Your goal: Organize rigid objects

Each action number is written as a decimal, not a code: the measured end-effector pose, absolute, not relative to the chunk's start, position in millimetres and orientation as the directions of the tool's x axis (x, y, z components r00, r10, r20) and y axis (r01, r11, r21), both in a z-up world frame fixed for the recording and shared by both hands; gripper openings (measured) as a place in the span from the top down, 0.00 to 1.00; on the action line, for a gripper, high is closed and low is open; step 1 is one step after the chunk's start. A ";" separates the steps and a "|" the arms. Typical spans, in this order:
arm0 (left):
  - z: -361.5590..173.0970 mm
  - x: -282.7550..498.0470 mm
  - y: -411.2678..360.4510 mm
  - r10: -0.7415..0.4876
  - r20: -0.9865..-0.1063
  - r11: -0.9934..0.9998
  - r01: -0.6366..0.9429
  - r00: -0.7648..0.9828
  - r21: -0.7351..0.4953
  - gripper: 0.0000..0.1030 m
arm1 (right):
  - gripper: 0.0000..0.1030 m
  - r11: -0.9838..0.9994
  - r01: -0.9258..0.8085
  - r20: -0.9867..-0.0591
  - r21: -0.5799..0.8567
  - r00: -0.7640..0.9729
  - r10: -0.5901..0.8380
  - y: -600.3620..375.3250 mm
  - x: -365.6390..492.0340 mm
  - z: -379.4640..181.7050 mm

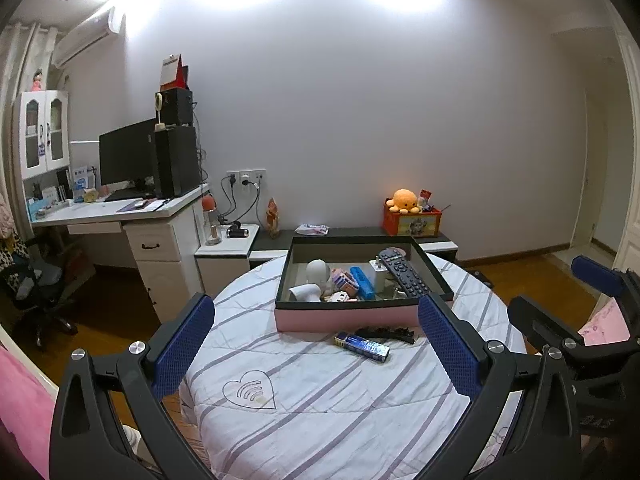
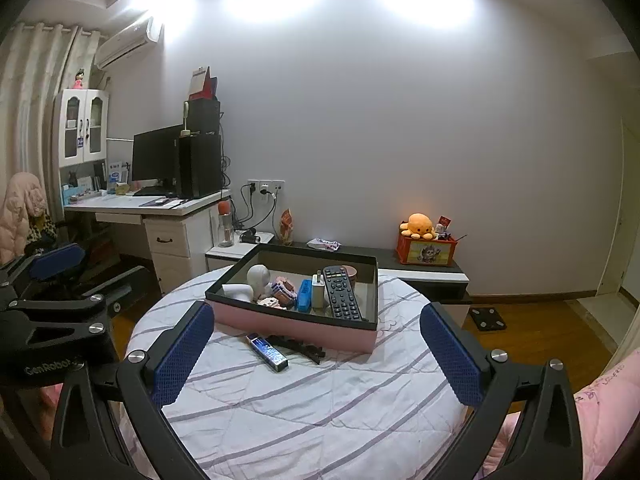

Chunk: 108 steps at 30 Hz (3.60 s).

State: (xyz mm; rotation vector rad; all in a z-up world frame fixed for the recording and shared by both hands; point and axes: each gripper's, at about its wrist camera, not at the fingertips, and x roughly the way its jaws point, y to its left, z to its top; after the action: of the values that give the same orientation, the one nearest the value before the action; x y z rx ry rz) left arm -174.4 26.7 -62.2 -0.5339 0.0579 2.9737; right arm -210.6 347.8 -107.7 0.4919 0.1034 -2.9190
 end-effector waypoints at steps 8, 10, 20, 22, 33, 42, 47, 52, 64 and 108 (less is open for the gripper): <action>-80.9 -193.2 29.0 0.092 -0.412 -0.994 -0.108 -0.907 0.017 0.00 | 0.00 -0.986 0.165 -0.372 -0.008 -0.916 -0.151 363.6 -225.2 -125.4; -89.5 -201.9 30.1 0.087 -0.444 -0.994 -0.105 -0.892 0.015 0.00 | 0.00 -0.987 0.159 -0.390 0.004 -0.909 -0.148 368.3 -232.5 -132.8; -156.7 -263.4 51.2 0.105 -0.647 -0.992 -0.128 -0.755 -0.012 0.00 | 0.00 -0.991 0.121 -0.510 0.063 -0.849 -0.136 394.0 -283.9 -183.7; -168.1 -276.1 59.4 0.093 -0.674 -0.993 -0.122 -0.733 -0.005 0.00 | 0.00 -0.991 0.112 -0.530 0.068 -0.837 -0.131 399.1 -293.7 -193.1; -212.1 -345.2 105.9 0.088 -0.804 -0.994 -0.110 -0.589 -0.029 0.00 | 0.00 -0.990 0.091 -0.618 0.110 -0.774 -0.140 428.3 -341.6 -233.0; -228.0 -367.1 102.0 0.063 -0.851 -0.998 -0.057 -0.522 -0.039 0.00 | 0.00 -0.985 0.111 -0.648 0.130 -0.743 -0.169 434.0 -360.2 -244.1; -229.5 -355.1 89.7 0.015 -0.852 -0.999 -0.044 -0.523 0.009 0.00 | 0.00 -0.981 0.145 -0.654 0.127 -0.732 -0.193 423.6 -359.7 -243.3; -227.4 -340.6 59.5 -0.047 -0.845 -0.999 0.034 -0.532 0.034 0.00 | 0.00 -0.976 0.189 -0.668 0.107 -0.713 -0.212 407.2 -358.1 -244.2; -222.5 -344.7 64.5 0.003 -0.818 -0.999 -0.035 -0.576 0.021 0.03 | 0.00 -0.975 0.214 -0.715 0.063 -0.672 -0.194 385.5 -370.0 -253.6; -221.6 -325.6 37.2 0.189 -0.787 -0.973 -0.218 -0.587 -0.070 0.76 | 0.52 -0.879 0.472 -0.808 -0.061 -0.541 -0.235 300.9 -396.1 -258.0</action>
State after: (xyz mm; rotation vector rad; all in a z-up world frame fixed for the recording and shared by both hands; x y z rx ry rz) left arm -325.6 37.2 -221.6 -1.2890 0.0498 2.6113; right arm -396.1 300.9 -258.0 1.2097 0.3821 -2.4185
